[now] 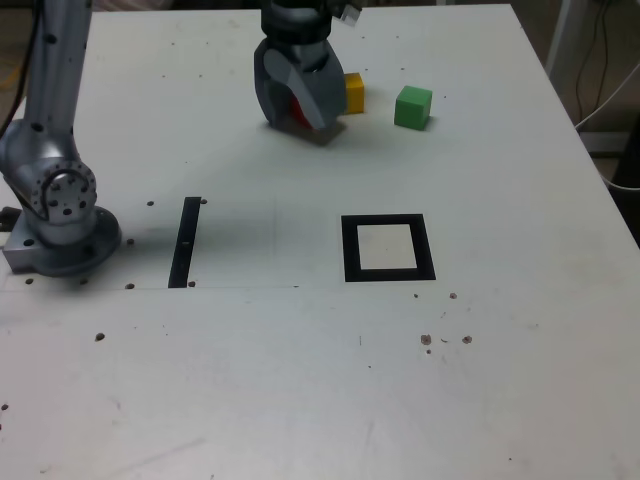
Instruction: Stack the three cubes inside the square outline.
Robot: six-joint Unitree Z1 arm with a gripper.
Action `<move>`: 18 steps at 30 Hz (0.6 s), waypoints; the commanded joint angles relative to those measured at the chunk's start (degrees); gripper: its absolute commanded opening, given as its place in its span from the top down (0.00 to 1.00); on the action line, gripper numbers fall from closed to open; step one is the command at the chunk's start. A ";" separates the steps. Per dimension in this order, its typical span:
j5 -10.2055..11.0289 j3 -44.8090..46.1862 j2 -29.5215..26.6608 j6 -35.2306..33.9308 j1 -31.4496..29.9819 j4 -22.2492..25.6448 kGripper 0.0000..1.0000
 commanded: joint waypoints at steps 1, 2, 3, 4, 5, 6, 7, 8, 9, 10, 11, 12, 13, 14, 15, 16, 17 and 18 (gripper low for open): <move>0.08 0.21 -0.11 0.06 -0.06 -0.22 0.55; 0.08 0.25 -0.11 0.05 -0.06 -0.26 0.55; 0.08 0.28 -0.11 0.04 -0.06 -0.28 0.55; 0.08 0.29 -0.11 0.04 -0.06 -0.28 0.55; 0.08 0.31 -0.11 0.03 -0.06 -0.28 0.55; 0.08 0.33 -0.11 0.03 -0.06 -0.28 0.55; 0.08 0.34 -0.11 0.03 -0.06 -0.28 0.55; 0.08 0.35 -0.11 0.03 -0.06 -0.28 0.55; 0.08 0.36 -0.12 0.03 -0.06 -0.28 0.55; 0.08 0.37 -0.14 0.03 -0.06 -0.28 0.55; 0.06 0.38 -0.17 0.03 -0.06 -0.28 0.55; 0.05 0.39 -0.20 0.03 -0.06 -0.28 0.56; 0.04 0.39 -0.24 0.03 -0.06 -0.28 0.56; 0.02 0.40 -0.29 0.03 -0.06 -0.28 0.56; 0.00 0.40 -0.34 0.03 -0.06 -0.27 0.56; -0.02 0.40 -0.42 0.03 -0.06 -0.25 0.56; -0.04 0.40 -0.53 0.03 -0.06 -0.24 0.56; -0.05 0.40 -0.68 0.02 -0.06 -0.21 0.56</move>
